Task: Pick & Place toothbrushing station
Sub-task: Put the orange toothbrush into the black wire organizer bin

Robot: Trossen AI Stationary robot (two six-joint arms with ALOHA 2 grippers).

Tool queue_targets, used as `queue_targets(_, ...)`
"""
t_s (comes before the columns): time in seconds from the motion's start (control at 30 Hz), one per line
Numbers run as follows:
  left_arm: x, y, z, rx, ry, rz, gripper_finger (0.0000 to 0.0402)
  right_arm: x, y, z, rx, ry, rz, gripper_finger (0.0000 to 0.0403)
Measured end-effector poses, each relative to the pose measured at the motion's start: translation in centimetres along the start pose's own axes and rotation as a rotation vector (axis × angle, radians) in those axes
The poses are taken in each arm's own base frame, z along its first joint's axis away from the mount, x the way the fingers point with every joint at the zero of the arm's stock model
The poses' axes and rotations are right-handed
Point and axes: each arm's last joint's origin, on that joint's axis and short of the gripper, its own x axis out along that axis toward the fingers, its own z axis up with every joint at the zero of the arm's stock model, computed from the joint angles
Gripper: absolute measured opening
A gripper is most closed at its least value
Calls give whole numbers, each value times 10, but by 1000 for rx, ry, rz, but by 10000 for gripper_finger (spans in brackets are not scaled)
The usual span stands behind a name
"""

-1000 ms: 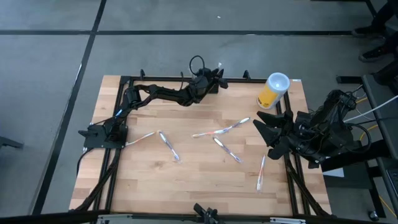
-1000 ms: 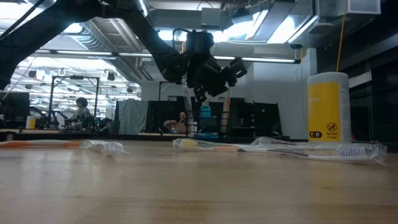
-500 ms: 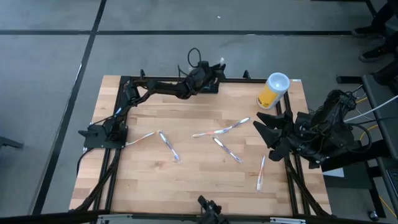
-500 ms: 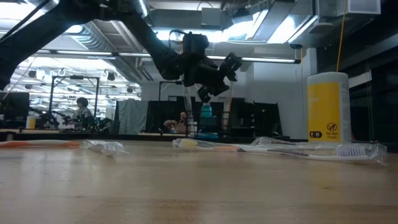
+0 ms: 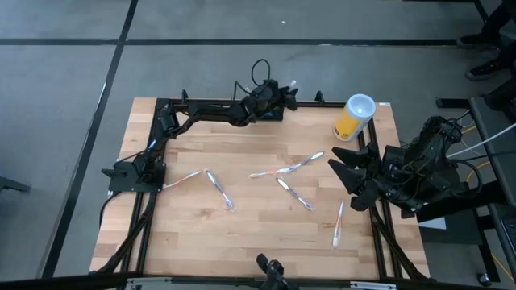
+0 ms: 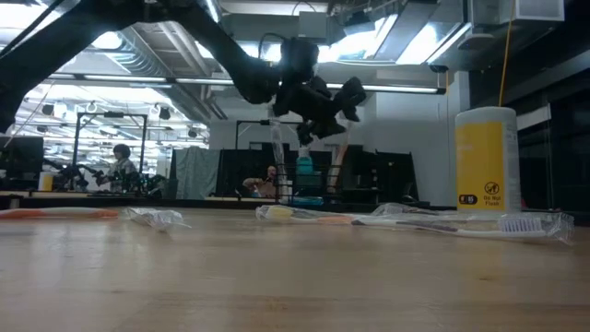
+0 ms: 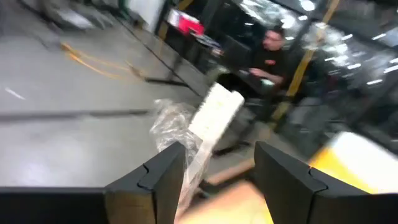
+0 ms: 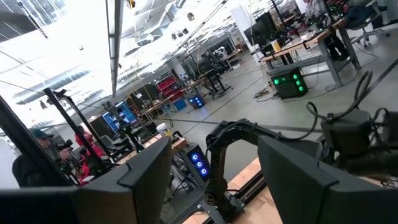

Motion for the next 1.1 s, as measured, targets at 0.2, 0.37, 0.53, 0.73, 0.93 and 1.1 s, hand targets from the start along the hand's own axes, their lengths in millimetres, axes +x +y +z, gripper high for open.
queue_targets(0.2,-10,-1,9,204,103,93,194,0,0,0,-4,0,4,242)
queue_targets(0.37,-13,0,12,300,136,122,194,0,0,0,-4,1,11,242)
queue_targets(0.53,-18,1,17,468,179,147,194,0,0,0,3,0,11,242)
queue_targets(0.73,-18,3,18,456,218,107,194,0,1,0,3,1,18,242)
queue_targets(0.93,-20,8,22,514,261,108,194,0,1,0,16,-3,19,242)
queue_targets(1.1,-26,7,28,550,291,134,194,0,2,0,18,-4,19,242)
